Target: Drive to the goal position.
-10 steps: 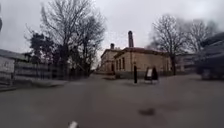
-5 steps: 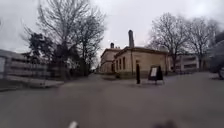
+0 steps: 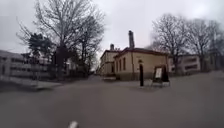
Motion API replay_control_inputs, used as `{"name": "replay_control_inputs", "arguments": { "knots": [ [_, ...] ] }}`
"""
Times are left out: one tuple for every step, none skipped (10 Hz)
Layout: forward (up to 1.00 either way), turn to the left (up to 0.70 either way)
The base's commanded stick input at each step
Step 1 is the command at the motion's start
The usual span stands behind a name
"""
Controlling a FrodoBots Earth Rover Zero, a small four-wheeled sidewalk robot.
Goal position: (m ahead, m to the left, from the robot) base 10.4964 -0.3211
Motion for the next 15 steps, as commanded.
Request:
{"name": "replay_control_inputs", "arguments": {
  "knots": [
    [1.00,0.01],
    [1.00,0.01],
    [1.00,0.01],
    [1.00,0.01],
    [1.00,0.01],
    [1.00,0.26],
    [1.00,0.12],
    [1.00,0.01],
    [1.00,0.01],
    [1.00,0.01],
    [1.00,0.01],
    [1.00,0.01],
    [1.00,0.01],
    [1.00,0.01],
    [1.00,0.01]
  ]
}}
